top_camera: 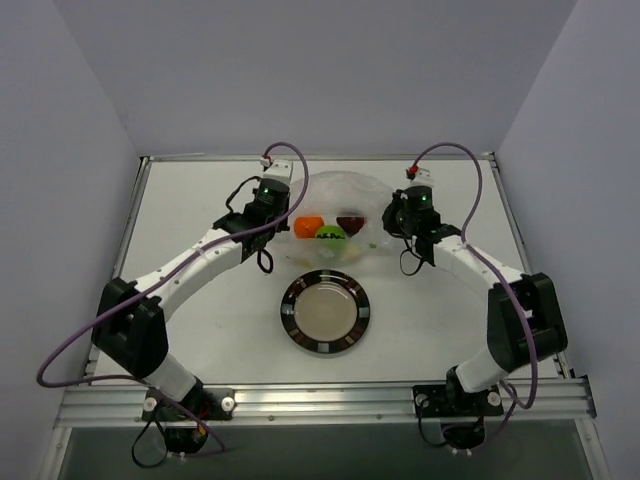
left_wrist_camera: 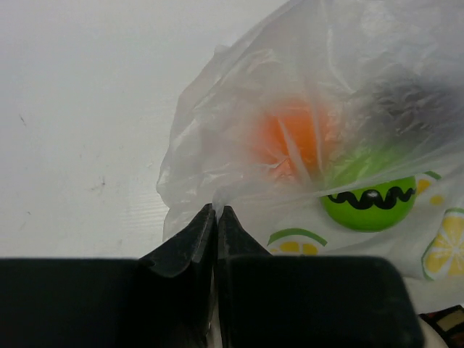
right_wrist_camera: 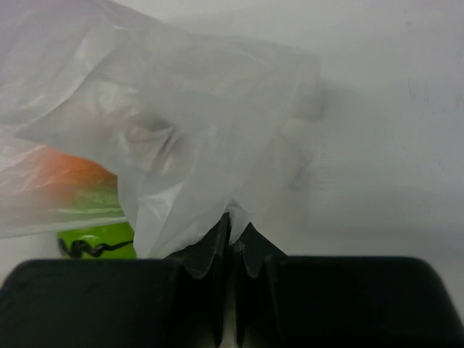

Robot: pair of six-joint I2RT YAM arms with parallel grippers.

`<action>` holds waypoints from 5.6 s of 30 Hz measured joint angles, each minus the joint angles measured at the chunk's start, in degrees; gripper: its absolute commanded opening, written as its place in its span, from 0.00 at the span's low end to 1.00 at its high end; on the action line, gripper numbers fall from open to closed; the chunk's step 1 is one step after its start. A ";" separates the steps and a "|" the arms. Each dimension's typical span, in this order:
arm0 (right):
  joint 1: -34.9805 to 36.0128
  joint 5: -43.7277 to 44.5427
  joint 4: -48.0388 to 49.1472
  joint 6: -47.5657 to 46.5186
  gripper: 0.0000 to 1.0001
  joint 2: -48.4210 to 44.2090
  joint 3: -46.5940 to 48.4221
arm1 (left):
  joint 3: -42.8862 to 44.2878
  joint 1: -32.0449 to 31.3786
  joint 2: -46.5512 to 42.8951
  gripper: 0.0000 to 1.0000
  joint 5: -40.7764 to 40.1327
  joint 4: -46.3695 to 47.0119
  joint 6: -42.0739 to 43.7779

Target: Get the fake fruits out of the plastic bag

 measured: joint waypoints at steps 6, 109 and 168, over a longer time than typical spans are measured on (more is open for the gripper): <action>-1.01 1.05 2.54 1.03 0.00 7.69 -1.22 | -1.53 0.46 6.19 0.02 1.29 3.74 -0.92; 40.22 10.67 0.11 0.17 0.50 -15.87 -13.92 | -25.70 2.01 -6.97 0.02 10.40 29.59 -9.27; 16.52 24.48 -1.90 -16.87 1.00 29.05 23.45 | -26.91 0.28 -3.69 0.02 14.25 33.86 -11.02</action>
